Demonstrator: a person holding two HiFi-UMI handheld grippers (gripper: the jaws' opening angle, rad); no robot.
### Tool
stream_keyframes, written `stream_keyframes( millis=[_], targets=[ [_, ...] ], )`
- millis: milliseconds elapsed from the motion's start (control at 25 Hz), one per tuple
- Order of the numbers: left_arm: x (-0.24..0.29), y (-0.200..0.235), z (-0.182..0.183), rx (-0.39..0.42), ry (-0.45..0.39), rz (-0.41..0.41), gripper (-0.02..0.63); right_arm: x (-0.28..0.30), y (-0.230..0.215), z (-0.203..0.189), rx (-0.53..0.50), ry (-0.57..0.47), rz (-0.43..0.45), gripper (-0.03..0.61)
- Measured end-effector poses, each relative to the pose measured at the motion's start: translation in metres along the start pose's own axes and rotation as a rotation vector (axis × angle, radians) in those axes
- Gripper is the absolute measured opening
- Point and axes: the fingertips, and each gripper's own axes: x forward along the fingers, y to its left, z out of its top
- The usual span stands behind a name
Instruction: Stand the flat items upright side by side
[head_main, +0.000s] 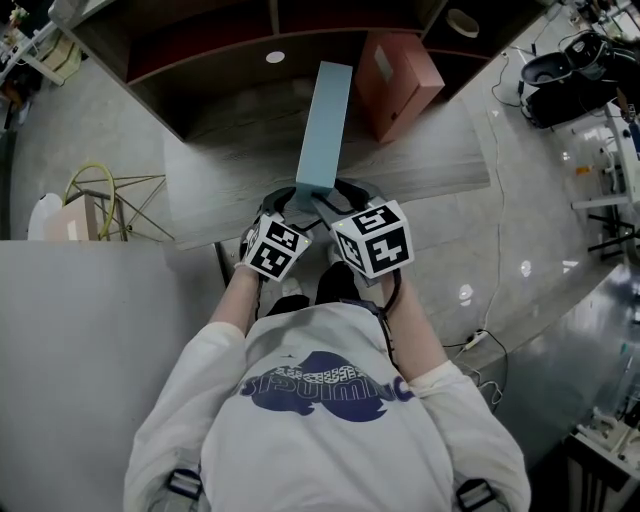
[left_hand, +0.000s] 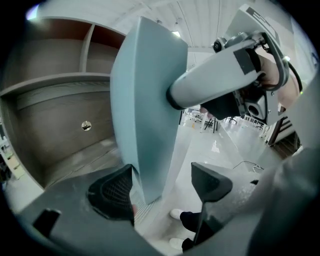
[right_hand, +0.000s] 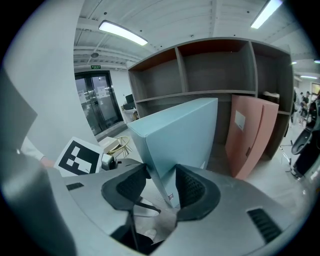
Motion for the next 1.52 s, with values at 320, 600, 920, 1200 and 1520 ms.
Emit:
stream_keyframes(
  millis=[320,600,920,1200,1520],
  targets=[
    [0.030,-0.007,0.026,-0.007,0.003,-0.027,0.377,-0.009,-0.040,0.002,0.010,0.010,0.009,0.176],
    [0.054,-0.010,0.042,0.014,0.006,-0.052,0.377,-0.013,-0.067,0.003,0.020,0.004,0.015,0.174],
    [0.081,-0.009,0.063,-0.007,0.008,-0.055,0.377,-0.015,-0.101,0.007,0.007,0.016,0.023,0.172],
    [0.103,-0.007,0.080,-0.026,0.000,-0.036,0.377,-0.017,-0.128,0.012,-0.003,0.022,0.042,0.170],
    [0.132,0.004,0.099,-0.059,0.001,0.004,0.377,-0.011,-0.158,0.018,-0.036,0.033,0.084,0.170]
  ],
)
